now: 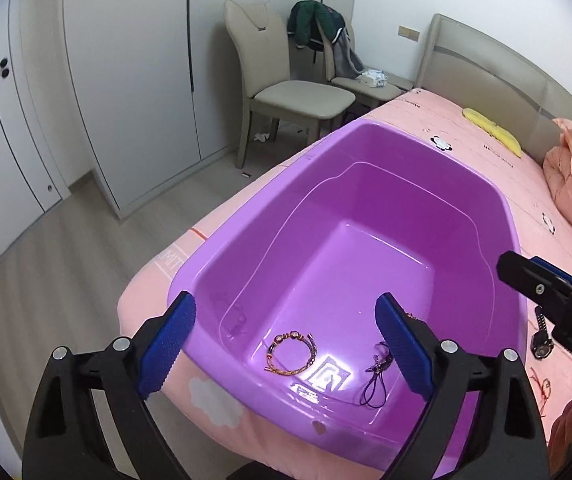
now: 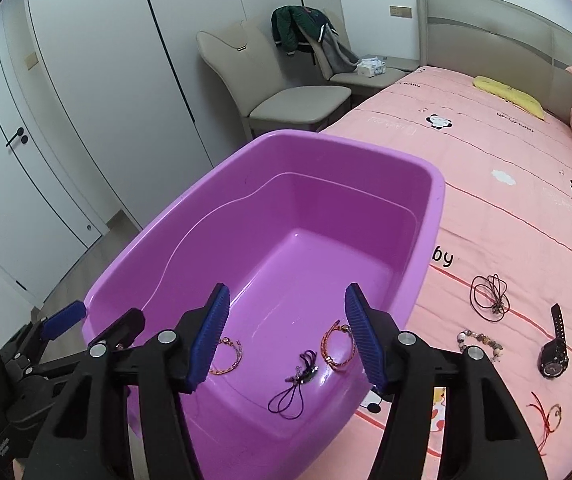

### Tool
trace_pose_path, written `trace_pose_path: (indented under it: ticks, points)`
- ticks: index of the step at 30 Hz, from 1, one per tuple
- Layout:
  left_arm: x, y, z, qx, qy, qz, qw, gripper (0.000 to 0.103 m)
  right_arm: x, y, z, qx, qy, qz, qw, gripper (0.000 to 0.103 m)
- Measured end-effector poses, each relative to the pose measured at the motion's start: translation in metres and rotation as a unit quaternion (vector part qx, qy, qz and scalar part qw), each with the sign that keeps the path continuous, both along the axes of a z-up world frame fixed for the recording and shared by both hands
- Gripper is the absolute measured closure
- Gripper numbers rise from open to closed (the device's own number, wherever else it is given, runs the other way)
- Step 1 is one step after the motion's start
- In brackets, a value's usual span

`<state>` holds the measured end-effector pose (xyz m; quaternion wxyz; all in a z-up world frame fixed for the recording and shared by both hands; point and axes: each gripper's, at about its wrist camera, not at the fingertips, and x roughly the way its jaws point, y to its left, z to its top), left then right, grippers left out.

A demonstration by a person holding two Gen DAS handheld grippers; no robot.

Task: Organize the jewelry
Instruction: 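Open both tools to drop the bracelets into the purple basin, then move both open tools back over the remaining jewelry on the bed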

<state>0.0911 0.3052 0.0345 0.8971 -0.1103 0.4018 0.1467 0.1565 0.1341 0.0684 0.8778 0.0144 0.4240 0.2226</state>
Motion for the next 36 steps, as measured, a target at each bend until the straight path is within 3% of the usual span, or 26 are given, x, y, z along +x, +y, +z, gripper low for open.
trace_pose_path:
  ticks: [10, 16, 25, 31, 36]
  points:
    - [-0.038, -0.019, 0.013, -0.013, -0.014, -0.003, 0.9998, 0.013, -0.025, -0.033, 0.013, 0.022, -0.030, -0.005, 0.999, 0.045]
    - [-0.070, -0.062, 0.019, -0.008, -0.023, -0.046, 0.9986, 0.013, -0.063, -0.076, 0.009, 0.017, -0.046, -0.024, 0.999, 0.043]
    - [-0.107, -0.123, 0.026, -0.032, -0.038, -0.125, 0.9910, 0.008, -0.128, -0.172, -0.024, -0.006, -0.020, -0.093, 0.995, 0.043]
    - [-0.119, -0.180, -0.004, -0.037, -0.008, -0.158, 0.9867, 0.008, -0.171, -0.249, -0.060, -0.028, 0.008, -0.161, 0.986, 0.043]
    - [-0.123, -0.210, -0.047, -0.051, 0.024, -0.143, 0.9882, 0.008, -0.194, -0.291, -0.088, -0.051, 0.004, -0.194, 0.980, 0.043]
